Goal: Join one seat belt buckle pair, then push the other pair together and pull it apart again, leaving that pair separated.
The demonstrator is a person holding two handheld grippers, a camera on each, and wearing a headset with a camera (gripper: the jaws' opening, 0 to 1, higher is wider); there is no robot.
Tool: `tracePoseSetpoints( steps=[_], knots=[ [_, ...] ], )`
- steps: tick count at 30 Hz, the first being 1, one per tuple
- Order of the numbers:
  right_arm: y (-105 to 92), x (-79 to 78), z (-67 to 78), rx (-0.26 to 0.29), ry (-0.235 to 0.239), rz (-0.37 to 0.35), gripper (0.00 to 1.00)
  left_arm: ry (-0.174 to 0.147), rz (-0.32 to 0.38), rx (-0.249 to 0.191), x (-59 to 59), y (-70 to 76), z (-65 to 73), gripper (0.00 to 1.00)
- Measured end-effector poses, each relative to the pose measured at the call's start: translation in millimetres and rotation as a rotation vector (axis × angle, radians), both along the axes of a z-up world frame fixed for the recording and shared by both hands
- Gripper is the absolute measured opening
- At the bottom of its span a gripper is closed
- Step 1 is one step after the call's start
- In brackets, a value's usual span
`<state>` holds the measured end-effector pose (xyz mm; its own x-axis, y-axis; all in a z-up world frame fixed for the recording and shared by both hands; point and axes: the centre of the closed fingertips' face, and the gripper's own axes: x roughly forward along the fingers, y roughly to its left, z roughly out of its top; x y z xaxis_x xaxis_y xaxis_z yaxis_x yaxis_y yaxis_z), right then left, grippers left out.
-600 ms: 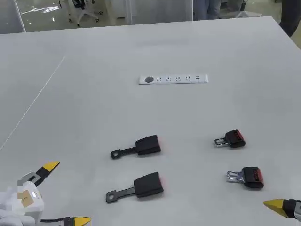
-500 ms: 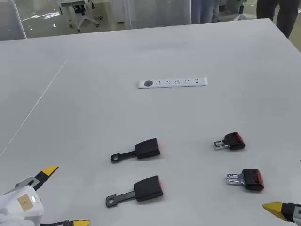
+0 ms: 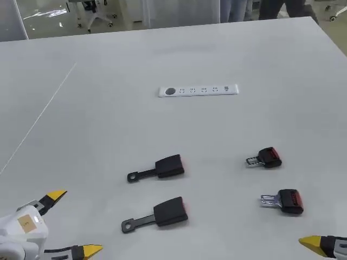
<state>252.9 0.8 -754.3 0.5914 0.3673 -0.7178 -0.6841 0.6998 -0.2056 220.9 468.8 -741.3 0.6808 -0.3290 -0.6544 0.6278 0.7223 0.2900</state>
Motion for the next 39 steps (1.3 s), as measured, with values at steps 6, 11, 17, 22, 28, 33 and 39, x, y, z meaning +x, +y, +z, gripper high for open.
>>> tracePoseSetpoints(
  steps=[6,11,17,22,28,33,39],
  knots=[
    [-1.9,-1.2,-1.5,0.005,0.018,-0.009,0.95,0.003,0.000,0.004,-1.4,-4.1,1.9,0.89],
    [-5.9,1.7,1.9,0.018,0.014,-0.023,0.93,-0.008,0.012,0.009,0.4,-1.5,4.1,0.92],
    [-11.5,7.2,7.1,0.007,-0.002,-0.027,0.89,0.001,0.009,0.010,-0.2,-1.2,2.6,0.92],
    [-11.3,8.1,8.9,-0.005,-0.009,-0.005,0.87,0.006,0.001,0.019,-0.2,-1.1,2.1,0.93],
    [-15.1,10.6,10.1,-0.024,0.002,0.002,0.87,-0.022,0.012,0.038,2.9,3.7,4.9,0.97],
    [-16.3,14.9,11.4,-0.026,-0.012,-0.014,0.95,-0.021,0.026,0.022,3.6,6.1,4.0,0.97],
    [-9.4,11.0,8.1,-0.032,-0.009,-0.001,1.00,-0.014,0.002,0.037,2.2,3.0,1.0,1.00]
  ],
)
